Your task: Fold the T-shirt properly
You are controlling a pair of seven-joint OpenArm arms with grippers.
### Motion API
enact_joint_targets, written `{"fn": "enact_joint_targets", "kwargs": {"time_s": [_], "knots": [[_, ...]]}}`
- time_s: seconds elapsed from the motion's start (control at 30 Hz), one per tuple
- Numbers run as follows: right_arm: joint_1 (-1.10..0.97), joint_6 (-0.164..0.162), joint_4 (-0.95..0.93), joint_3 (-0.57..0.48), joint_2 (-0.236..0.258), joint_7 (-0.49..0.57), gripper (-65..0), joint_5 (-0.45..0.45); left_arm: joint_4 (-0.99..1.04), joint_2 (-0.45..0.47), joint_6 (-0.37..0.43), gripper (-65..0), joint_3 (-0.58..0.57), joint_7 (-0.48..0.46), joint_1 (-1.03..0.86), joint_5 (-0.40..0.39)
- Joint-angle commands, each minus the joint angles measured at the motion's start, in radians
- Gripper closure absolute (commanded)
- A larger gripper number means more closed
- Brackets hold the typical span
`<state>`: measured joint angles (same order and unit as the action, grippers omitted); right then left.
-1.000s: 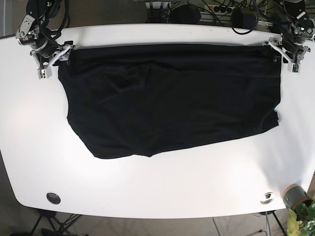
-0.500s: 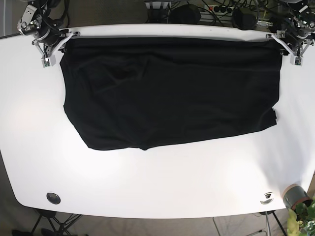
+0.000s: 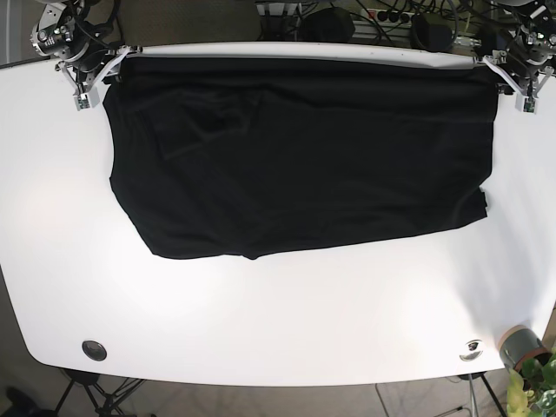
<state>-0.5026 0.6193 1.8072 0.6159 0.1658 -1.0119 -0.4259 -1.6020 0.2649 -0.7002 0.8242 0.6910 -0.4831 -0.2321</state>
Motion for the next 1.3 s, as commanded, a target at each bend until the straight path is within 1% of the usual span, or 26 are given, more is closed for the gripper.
{"fn": "enact_joint_targets", "kwargs": {"time_s": [0.0, 0.07, 0.13, 0.2, 0.27, 0.33, 0.37, 0.43, 0.5, 0.57, 0.63, 0.7, 0.83, 1.03, 1.2, 1.27], "knots": [[-0.012, 0.000, 0.052, 0.011, 0.011, 0.005, -31.7, -0.004, -0.022, 0.020, 0.002, -10.8, 0.016, -0.007, -0.006, -0.011], [-0.020, 0.000, 0.082, 0.029, 0.008, 0.005, -38.4, -0.009, -0.044, 0.020, 0.002, -11.4, 0.036, 0.025, -0.004, -0.011], [-0.018, 0.000, 0.101, 0.045, -0.001, 0.005, -41.9, -0.040, -0.085, 0.020, 0.002, -15.6, 0.048, 0.065, -0.001, -0.011], [-0.018, 0.000, 0.111, 0.062, -0.004, 0.005, -43.1, -0.074, -0.133, 0.017, 0.002, -22.6, 0.057, 0.097, 0.002, -0.011], [-0.015, 0.000, 0.116, 0.066, -0.002, 0.005, -43.0, -0.112, -0.179, 0.014, 0.002, -29.4, 0.059, 0.112, 0.004, -0.013], [-0.003, 0.000, 0.124, 0.066, 0.001, 0.005, -43.0, -0.143, -0.211, 0.014, 0.002, -34.0, 0.057, 0.112, 0.004, -0.017], [0.006, 0.000, 0.125, 0.063, 0.002, 0.001, -43.0, -0.164, -0.234, 0.014, 0.002, -35.7, 0.057, 0.112, 0.005, -0.033], [0.026, 0.000, 0.119, 0.040, 0.004, 0.001, -43.0, -0.189, -0.260, 0.014, 0.002, -36.0, 0.054, 0.115, 0.005, -0.062], [0.052, 0.000, 0.118, 0.005, 0.011, 0.001, -43.0, -0.192, -0.274, 0.014, 0.002, -36.0, 0.053, 0.115, 0.005, -0.085], [0.074, 0.000, 0.118, -0.031, 0.022, 0.001, -43.0, -0.196, -0.275, 0.014, 0.002, -36.0, 0.050, 0.115, 0.008, -0.091], [0.101, -0.005, 0.116, -0.075, 0.024, 0.001, -43.0, -0.195, -0.272, 0.014, 0.002, -36.0, 0.027, 0.115, 0.033, -0.083], [0.131, -0.008, 0.110, -0.118, 0.025, 0.001, -43.0, -0.195, -0.269, 0.014, 0.002, -36.0, 0.004, 0.115, 0.047, -0.059], [0.204, -0.009, 0.036, -0.178, 0.033, 0.000, -43.0, -0.193, -0.269, -0.005, 0.002, -35.8, -0.030, 0.114, 0.048, -0.023], [0.289, -0.009, -0.096, -0.204, 0.044, 0.000, -43.0, -0.193, -0.243, -0.028, 0.002, -35.8, -0.052, 0.111, 0.048, -0.011], [0.324, -0.009, -0.149, -0.235, 0.042, 0.005, -43.0, -0.193, -0.192, -0.028, 0.002, -35.7, -0.053, 0.109, 0.053, -0.011], [0.336, -0.009, -0.177, -0.239, 0.042, 0.006, -43.0, -0.193, -0.176, -0.028, 0.002, -33.9, -0.053, 0.109, 0.053, -0.011]]}}
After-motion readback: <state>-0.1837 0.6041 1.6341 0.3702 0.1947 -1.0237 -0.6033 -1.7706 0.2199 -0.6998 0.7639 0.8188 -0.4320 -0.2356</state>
